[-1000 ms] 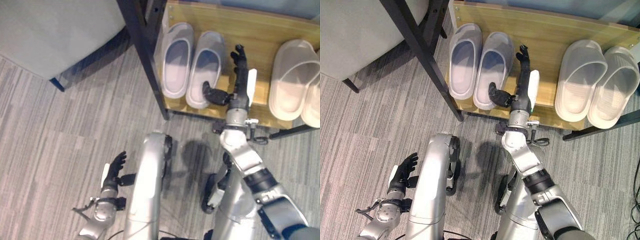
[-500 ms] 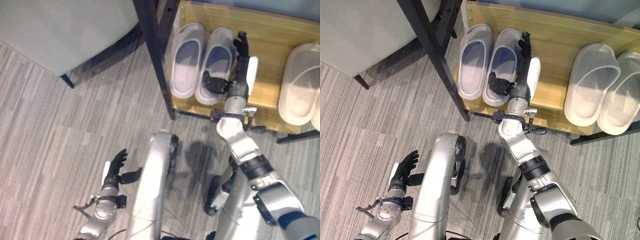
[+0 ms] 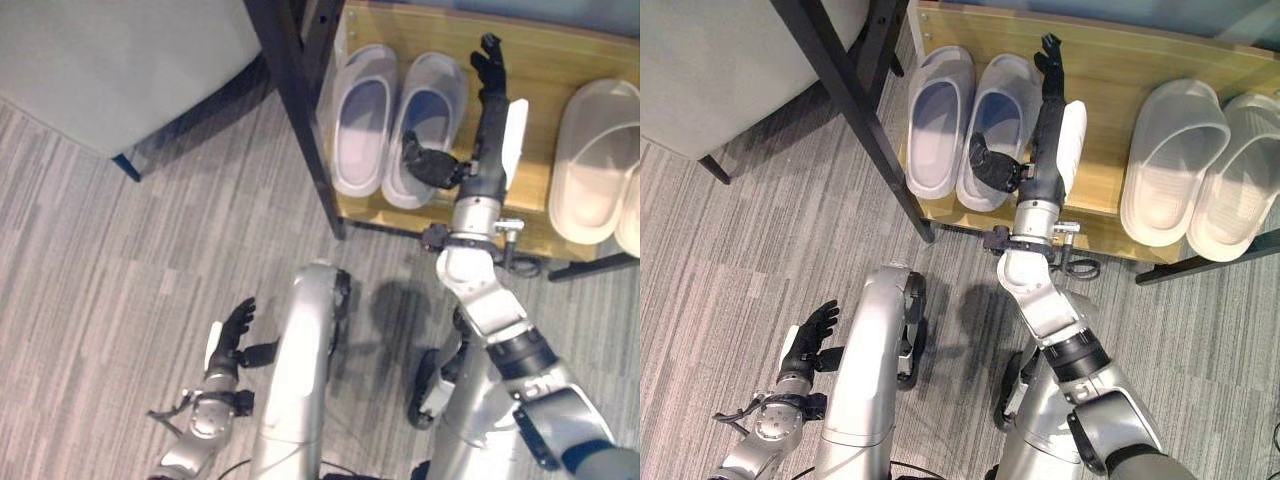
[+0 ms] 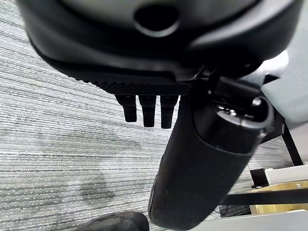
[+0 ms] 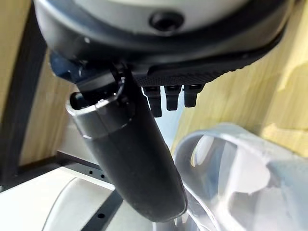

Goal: Arrange the slippers neatly on the shoe rack.

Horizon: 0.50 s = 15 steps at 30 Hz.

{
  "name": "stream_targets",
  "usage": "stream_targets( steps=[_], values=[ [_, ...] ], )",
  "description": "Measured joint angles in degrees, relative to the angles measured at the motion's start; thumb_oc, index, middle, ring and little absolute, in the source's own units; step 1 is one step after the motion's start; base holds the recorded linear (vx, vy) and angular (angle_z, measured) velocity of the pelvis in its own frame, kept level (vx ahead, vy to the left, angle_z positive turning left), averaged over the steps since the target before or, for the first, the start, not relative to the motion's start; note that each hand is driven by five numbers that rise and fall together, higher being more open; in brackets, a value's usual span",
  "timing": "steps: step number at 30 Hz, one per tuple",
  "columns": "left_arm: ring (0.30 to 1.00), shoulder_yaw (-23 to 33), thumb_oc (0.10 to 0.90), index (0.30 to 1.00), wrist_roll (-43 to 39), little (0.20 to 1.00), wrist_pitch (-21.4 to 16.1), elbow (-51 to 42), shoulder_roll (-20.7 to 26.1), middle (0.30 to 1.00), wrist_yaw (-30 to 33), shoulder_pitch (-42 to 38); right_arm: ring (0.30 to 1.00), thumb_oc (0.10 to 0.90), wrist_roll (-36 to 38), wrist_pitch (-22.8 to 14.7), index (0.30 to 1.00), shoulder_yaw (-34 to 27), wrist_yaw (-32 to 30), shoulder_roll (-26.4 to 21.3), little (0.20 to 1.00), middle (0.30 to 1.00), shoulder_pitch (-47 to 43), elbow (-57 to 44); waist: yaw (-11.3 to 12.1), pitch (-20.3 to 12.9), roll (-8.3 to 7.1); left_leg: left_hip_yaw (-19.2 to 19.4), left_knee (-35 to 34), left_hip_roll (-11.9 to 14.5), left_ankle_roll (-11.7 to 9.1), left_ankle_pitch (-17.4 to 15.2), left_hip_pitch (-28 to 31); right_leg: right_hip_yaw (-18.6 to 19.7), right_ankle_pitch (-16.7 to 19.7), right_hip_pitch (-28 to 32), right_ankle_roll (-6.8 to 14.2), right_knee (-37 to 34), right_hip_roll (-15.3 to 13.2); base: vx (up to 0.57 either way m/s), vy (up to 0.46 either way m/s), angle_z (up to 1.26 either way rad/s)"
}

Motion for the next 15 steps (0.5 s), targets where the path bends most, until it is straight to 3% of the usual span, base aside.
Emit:
stream_targets(
  steps=[11,13,15],
  values=[
    [0.9,1.34,0.8,0.9,1.47,0.9,0.07,-0.97,-0.13,0.9,1.16,0.94,0.9,0.8,-0.01,-2.56,0.9,-3.99,1.69,-0.61,0.9,0.9,13.39,-16.15,-2.82,0.03,-0.56,-0.12,0.73,0.41,-0.4,-0.27,0.06,0.2,-0.08,-0.3,0.17,0.6,0.68,-0.01,0.008,-0.02],
    [0.9,3.14,0.8,0.9,1.52,0.9,-0.01,-1.72,-0.25,0.9,1.46,2.38,0.9,0.8,0.02,-3.69,0.9,-5.61,1.61,-0.6,0.9,0.9,16.93,-19.54,-3.16,0.0,-1.62,-0.07,0.27,0.91,-0.47,-0.32,0.34,0.16,-0.07,-0.36,0.16,0.23,0.82,-0.01,-0.001,-0.03],
    [0.9,4.78,0.8,0.9,1.49,0.9,0.03,-1.37,-1.21,0.9,2.28,2.78,0.9,0.8,0.03,-4.75,0.9,-6.88,1.63,-0.76,0.9,0.9,18.92,-21.51,-3.42,-0.03,-1.72,-0.06,-0.42,1.14,-0.43,-0.35,0.36,0.06,-0.07,-0.48,0.14,-0.53,0.88,-0.06,0.013,-0.02]
  ],
)
